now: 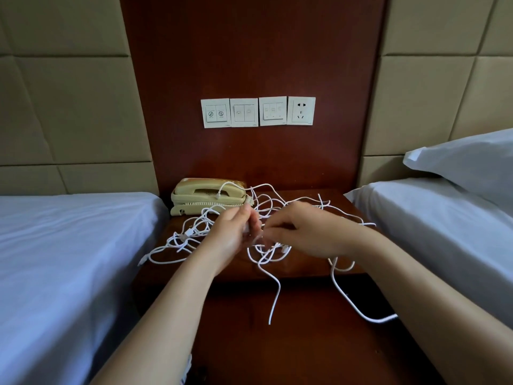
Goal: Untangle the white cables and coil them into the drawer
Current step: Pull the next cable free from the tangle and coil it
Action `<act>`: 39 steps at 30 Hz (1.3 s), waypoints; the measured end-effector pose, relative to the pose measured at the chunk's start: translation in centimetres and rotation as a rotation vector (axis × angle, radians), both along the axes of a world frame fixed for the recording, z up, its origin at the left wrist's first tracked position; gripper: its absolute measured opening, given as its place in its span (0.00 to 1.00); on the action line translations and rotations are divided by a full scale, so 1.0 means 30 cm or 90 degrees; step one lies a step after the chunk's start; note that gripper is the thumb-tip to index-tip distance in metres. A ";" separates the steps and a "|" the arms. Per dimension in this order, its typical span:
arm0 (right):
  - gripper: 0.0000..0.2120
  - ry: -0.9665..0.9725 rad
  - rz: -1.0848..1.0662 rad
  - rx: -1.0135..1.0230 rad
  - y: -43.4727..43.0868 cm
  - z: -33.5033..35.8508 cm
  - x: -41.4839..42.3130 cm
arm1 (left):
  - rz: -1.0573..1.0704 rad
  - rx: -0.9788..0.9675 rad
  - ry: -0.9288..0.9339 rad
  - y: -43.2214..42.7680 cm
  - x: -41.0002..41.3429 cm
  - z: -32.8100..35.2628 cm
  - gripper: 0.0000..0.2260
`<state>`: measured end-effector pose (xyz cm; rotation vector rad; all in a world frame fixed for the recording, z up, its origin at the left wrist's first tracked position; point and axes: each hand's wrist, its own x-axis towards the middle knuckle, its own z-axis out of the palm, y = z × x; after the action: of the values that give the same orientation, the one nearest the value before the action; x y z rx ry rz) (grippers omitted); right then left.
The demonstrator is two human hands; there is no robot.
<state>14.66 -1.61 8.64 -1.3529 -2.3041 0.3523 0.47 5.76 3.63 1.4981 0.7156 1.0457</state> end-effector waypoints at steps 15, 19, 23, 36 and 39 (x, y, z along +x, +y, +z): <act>0.14 0.212 -0.186 0.157 0.075 -0.074 0.056 | -0.229 -0.246 -0.108 -0.123 0.083 0.040 0.23; 0.15 0.270 -0.165 0.117 0.088 -0.102 0.080 | -0.260 -0.244 -0.107 -0.133 0.085 0.038 0.23; 0.22 0.309 -0.151 0.077 0.109 -0.157 0.094 | -0.248 -0.236 -0.158 -0.127 0.081 0.038 0.19; 0.14 0.208 -0.125 -0.297 0.040 -0.160 0.033 | -0.097 -0.256 -0.316 -0.084 0.057 0.042 0.18; 0.16 0.069 -0.081 -0.243 0.026 -0.133 0.009 | -0.067 -0.253 -0.314 -0.078 0.064 0.034 0.17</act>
<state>14.93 -0.85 4.66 -1.6045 -2.1203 0.8358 2.39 3.43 4.65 0.8782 0.4515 1.0634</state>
